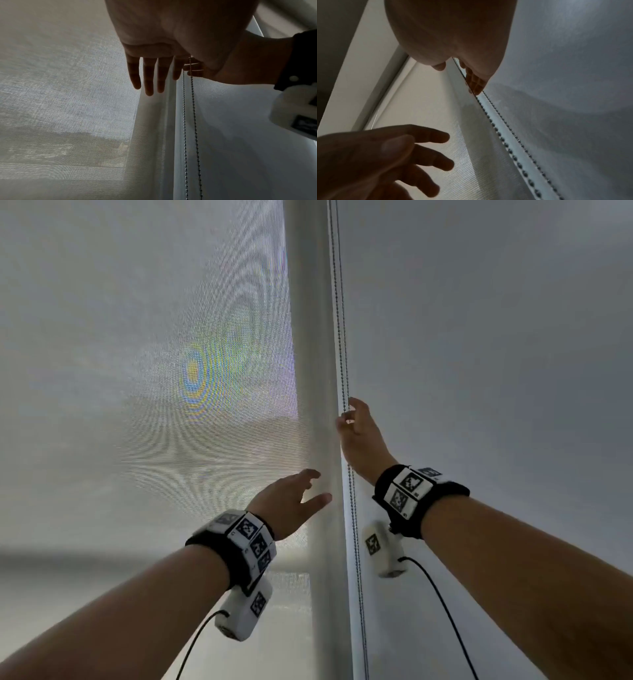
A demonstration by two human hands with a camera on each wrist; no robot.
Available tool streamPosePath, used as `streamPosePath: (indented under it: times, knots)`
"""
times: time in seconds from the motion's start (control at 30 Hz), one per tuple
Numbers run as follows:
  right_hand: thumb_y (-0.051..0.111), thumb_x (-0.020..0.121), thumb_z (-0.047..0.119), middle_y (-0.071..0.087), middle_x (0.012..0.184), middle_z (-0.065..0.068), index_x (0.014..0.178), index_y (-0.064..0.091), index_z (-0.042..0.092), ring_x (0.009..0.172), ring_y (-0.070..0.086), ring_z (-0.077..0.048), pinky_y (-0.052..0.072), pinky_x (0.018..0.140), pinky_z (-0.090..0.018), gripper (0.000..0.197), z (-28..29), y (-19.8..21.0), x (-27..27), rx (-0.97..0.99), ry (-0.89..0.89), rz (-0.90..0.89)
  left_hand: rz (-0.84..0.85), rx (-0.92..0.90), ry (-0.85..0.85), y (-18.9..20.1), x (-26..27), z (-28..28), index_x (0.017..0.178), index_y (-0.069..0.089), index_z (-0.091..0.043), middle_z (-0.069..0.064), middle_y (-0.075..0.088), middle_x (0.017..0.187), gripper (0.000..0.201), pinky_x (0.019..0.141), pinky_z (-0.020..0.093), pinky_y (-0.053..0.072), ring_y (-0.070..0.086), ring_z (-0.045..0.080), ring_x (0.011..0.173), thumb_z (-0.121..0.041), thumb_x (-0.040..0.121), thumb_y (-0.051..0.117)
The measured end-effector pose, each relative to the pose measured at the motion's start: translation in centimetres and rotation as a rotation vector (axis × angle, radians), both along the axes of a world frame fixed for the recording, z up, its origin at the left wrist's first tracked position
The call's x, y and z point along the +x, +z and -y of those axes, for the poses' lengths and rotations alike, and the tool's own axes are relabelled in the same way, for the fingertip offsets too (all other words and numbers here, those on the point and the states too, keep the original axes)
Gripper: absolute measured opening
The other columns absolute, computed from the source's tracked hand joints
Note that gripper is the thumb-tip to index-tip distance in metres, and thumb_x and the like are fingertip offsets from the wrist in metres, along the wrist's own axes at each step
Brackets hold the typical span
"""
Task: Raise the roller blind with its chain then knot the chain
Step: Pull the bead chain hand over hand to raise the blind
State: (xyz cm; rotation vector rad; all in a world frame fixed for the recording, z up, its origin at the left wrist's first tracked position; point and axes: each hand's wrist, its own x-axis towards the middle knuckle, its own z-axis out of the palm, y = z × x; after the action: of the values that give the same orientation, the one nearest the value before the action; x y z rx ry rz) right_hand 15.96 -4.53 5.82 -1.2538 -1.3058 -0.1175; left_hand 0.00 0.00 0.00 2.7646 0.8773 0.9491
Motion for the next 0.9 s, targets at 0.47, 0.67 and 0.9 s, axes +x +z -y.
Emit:
streamPosePath:
  times: [0.47, 0.67, 0.9]
  knots:
    - [0.03, 0.103, 0.032, 0.04, 0.063, 0.006, 0.069, 0.038, 0.017, 0.057, 0.037, -0.01, 0.034, 0.058, -0.025, 0.038, -1.6, -1.4, -0.9, 0.214, -0.034, -0.124, 0.014, -0.06, -0.027, -0.7, 0.6, -1.9, 0.13, 0.041, -0.034, -0.005, 0.06, 0.122, 0.059, 0.093, 0.041, 0.048, 0.059, 0.014, 0.102, -0.068, 0.081, 0.037]
    - [0.031, 0.103, 0.026, 0.033, 0.059, 0.003, 0.064, 0.03, 0.018, 0.054, 0.029, -0.011, 0.029, 0.054, -0.027, 0.04, -0.7, -1.8, -0.9, 0.301, -0.057, -0.119, 0.172, -0.036, -0.117, 0.2, 1.7, -1.1, 0.121, 0.053, -0.03, -0.005, 0.065, 0.112, 0.042, 0.086, 0.034, 0.05, 0.061, 0.01, 0.09, -0.054, 0.088, 0.042]
    - [0.033, 0.102, 0.026, 0.034, 0.059, 0.001, 0.062, 0.031, 0.02, 0.055, 0.031, -0.014, 0.032, 0.056, -0.034, 0.04, 1.0, -3.2, -1.2, 0.291, -0.033, -0.165, 0.354, 0.003, -0.228, 1.5, 2.3, 0.6, 0.108, 0.061, -0.026, -0.002, 0.07, 0.093, 0.037, 0.08, 0.036, 0.053, 0.066, 0.014, 0.083, -0.046, 0.091, 0.035]
